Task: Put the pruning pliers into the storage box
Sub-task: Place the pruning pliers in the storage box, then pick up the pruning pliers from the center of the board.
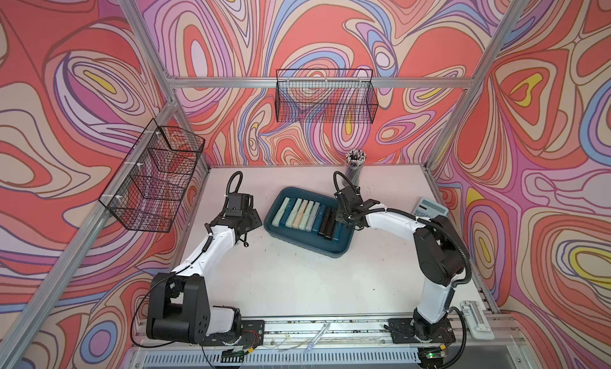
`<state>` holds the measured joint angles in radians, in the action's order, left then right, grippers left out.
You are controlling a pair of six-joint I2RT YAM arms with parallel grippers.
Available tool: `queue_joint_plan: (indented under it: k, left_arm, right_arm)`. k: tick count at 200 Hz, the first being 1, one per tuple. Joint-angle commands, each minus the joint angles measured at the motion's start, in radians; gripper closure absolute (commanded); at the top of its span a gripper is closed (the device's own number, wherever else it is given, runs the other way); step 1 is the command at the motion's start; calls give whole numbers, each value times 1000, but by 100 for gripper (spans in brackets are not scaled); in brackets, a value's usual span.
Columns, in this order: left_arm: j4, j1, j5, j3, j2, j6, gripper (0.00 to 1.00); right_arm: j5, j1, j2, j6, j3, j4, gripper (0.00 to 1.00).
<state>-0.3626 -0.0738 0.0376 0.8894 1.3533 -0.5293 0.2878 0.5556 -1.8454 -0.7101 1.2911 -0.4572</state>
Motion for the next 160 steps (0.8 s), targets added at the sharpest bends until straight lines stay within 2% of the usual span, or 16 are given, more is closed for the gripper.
queue_joint_plan:
  k: [1,56,160]
  left_arm:
    - [-39,36,46,21,-15,-7,38]
    - [-63,118,78,-5,21,-2,31]
    - [-141,144,105,68,219,22,31]
  right_arm:
    - [65,-3,71,41,-9,3,79]
    - [116,-8,160,97,-49,51,74]
    - [-18,-42,179,99,-137,168,73]
